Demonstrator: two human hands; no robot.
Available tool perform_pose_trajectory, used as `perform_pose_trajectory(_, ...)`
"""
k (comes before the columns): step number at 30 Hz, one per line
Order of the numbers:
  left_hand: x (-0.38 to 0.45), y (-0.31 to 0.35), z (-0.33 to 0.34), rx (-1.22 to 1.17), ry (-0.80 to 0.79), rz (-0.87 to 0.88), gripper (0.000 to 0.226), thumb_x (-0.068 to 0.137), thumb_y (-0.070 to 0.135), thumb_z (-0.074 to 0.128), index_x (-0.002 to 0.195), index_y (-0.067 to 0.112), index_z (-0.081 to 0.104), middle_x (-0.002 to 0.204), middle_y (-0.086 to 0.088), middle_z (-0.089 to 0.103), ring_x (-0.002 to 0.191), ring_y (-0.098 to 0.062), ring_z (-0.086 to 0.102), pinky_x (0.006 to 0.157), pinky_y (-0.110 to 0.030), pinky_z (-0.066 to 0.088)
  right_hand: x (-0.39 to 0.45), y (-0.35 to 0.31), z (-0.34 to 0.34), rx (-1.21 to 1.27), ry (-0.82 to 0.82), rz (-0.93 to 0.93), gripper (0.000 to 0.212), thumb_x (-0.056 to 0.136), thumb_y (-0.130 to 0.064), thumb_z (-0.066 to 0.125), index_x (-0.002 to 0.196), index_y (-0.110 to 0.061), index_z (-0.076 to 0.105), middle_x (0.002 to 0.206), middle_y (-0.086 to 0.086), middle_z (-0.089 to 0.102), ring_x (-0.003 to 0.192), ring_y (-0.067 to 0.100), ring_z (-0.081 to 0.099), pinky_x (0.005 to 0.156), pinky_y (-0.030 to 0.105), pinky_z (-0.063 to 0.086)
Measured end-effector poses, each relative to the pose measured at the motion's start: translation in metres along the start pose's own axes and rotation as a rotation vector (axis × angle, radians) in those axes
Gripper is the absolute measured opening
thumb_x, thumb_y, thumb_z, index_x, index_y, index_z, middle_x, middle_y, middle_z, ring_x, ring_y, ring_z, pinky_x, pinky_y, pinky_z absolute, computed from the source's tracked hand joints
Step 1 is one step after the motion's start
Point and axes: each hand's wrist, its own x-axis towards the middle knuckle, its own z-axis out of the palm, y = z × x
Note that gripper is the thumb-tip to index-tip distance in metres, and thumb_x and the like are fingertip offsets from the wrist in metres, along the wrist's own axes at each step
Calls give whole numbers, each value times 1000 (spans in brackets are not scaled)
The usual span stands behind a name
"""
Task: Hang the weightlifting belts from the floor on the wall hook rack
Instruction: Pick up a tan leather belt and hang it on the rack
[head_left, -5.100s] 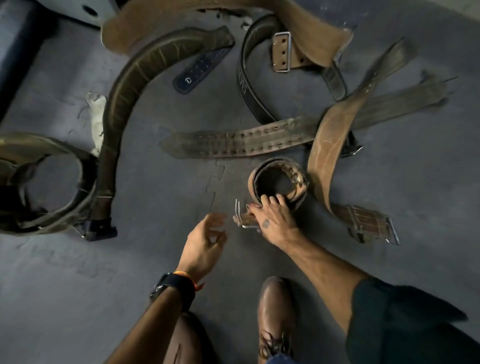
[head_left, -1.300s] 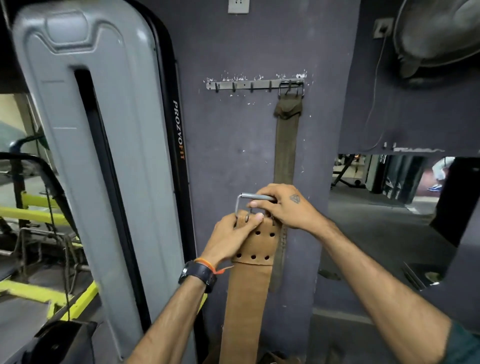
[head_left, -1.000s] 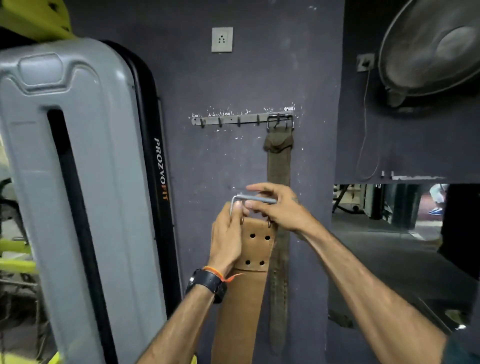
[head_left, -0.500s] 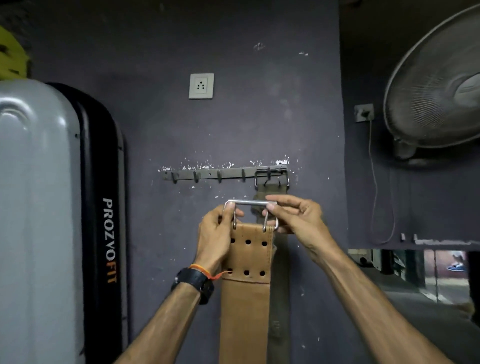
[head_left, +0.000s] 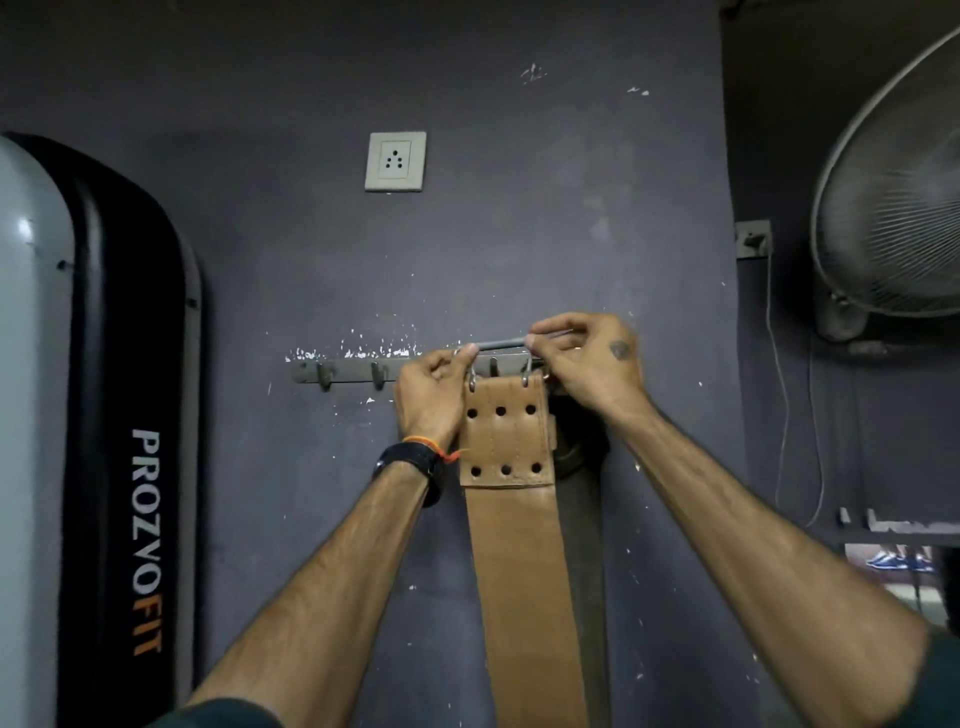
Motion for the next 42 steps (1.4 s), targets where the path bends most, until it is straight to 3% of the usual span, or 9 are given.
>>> perform_pose_trajectory(4, 26, -15, -1, 162, 60, 25, 38, 80, 64, 82, 99, 31, 85, 84, 6, 85, 86, -17, 82, 87, -43, 68, 21, -2, 26, -294, 19, -50, 11, 84, -35, 88, 90, -26, 86, 80, -8, 83, 74, 7, 78, 81, 28, 66)
perform_pose_trajectory(12, 28, -9, -15, 635, 47, 347, 35, 97, 65, 68, 114, 36, 76, 90, -7, 84, 95, -38, 79, 80, -50, 66, 18, -1, 30, -615, -9, -161, 15, 89, -27, 82, 102, -21, 86, 97, -4, 84, 80, 15, 74, 70, 26, 62)
perform_pose_trajectory(14, 34, -6, -18, 750, 43, 396, 35, 98, 66, 66, 113, 36, 78, 92, -11, 83, 97, -42, 77, 81, -49, 64, 22, -3, 30, -646, -30, -192, 14, 88, -27, 80, 100, -21, 86, 95, -1, 84, 86, 20, 78, 78, 33, 67)
perform_pose_trajectory(20, 33, 5, -25, 1003, -5, 538, 36, 107, 57, 59, 126, 35, 79, 106, -13, 83, 105, -43, 76, 85, -45, 57, 15, 1, 32, -595, -58, -234, 14, 88, -28, 83, 102, -25, 85, 100, -7, 82, 88, 12, 75, 83, 24, 61)
perform_pose_trajectory(25, 15, -3, -34, 859, -49, 503, 47, 99, 54, 70, 144, 42, 68, 108, -6, 85, 107, -37, 78, 92, -47, 62, 1, -4, 28, -716, -106, -250, 28, 87, -22, 82, 114, -27, 81, 115, -2, 73, 104, 22, 73, 90, 36, 62)
perform_pose_trajectory(28, 3, -17, -30, 745, -80, 422, 66, 92, 58, 76, 152, 43, 54, 88, 3, 82, 96, -32, 79, 87, -46, 64, -16, 1, 31, -744, -115, -283, 46, 90, -23, 82, 135, -25, 72, 122, 5, 63, 112, 28, 69, 98, 48, 61)
perform_pose_trajectory(35, -23, -34, -25, 589, -174, 283, 94, 83, 49, 88, 161, 49, 36, 71, 16, 73, 86, -17, 77, 79, -45, 65, -21, 3, 38, -682, 0, -274, 42, 95, -5, 67, 130, -26, 76, 121, 5, 65, 112, 29, 68, 86, 33, 54)
perform_pose_trajectory(38, -47, -43, -42, 606, -204, 221, 102, 78, 50, 91, 161, 49, 32, 86, 18, 80, 92, -14, 79, 82, -45, 66, -32, 1, 39, -645, -43, -278, 53, 95, 0, 69, 143, -21, 67, 126, 10, 64, 116, 28, 64, 89, 32, 55)
perform_pose_trajectory(42, -81, -65, -52, 500, -252, 22, 110, 71, 49, 98, 161, 32, 37, 138, 6, 68, 126, -20, 69, 109, -49, 59, -64, 13, 23, -655, -56, -358, 55, 89, -12, 76, 143, -21, 67, 124, 9, 65, 116, 28, 58, 98, 47, 56)
